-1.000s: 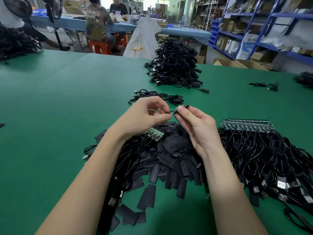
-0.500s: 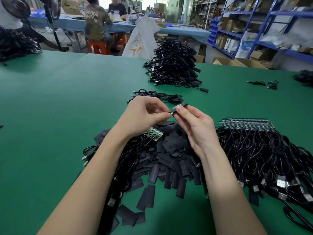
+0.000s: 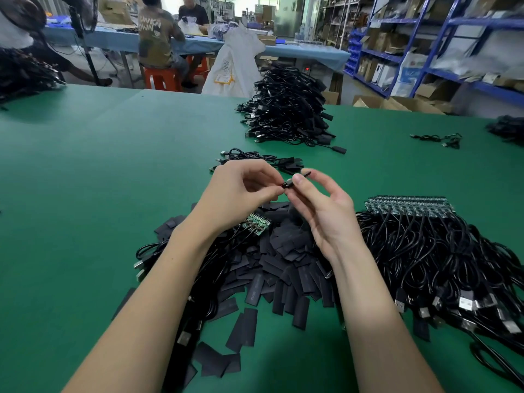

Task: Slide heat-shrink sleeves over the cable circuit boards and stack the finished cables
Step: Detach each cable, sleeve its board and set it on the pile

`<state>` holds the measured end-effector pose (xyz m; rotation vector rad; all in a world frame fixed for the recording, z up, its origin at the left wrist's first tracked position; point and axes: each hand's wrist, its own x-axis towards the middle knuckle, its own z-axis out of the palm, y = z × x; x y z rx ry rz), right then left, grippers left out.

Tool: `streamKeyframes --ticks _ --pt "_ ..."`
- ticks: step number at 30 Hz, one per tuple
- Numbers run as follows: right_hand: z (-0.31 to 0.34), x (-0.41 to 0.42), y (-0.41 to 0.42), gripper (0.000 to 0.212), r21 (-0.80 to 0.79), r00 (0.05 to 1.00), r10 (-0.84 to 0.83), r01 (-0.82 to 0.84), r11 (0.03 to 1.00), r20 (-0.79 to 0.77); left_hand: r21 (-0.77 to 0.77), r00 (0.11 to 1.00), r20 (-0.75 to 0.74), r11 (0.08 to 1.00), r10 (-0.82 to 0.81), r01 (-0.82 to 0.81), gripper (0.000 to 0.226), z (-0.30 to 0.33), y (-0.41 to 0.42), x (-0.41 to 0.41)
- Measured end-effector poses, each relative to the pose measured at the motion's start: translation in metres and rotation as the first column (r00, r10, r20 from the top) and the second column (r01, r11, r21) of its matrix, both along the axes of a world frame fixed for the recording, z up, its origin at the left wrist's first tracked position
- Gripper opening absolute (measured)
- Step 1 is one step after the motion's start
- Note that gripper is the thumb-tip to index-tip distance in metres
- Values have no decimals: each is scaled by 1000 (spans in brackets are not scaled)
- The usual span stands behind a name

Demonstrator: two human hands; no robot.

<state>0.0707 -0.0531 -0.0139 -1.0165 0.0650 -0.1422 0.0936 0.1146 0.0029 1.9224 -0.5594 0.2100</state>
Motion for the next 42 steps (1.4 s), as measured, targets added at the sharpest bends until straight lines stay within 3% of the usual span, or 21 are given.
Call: streamKeyframes --ticks 10,15,22,33,39,42 --pt "-5 1 4 33 -189 995 -15 33 981 95 64 994 13 992 105 -106 6 3 -2 0" --pt "-7 1 8 30 -257 994 -35 60 965 101 77 991 -67 991 118 -112 6 2 0 0" --pt "-6 1 8 29 -264 982 -126 159 951 140 74 989 -109 993 103 -96 10 2 -3 -1" --pt "-9 4 9 23 -233 986 -137 155 960 92 126 988 -99 987 114 -101 7 -1 -2 1" --pt "-9 5 4 28 -215 984 -157 173 961 88 390 983 -168 921 76 -5 9 -3 17 8" --pt "-9 5 2 29 -215 989 -140 148 965 52 366 984 -167 931 63 3 9 -3 19 7"
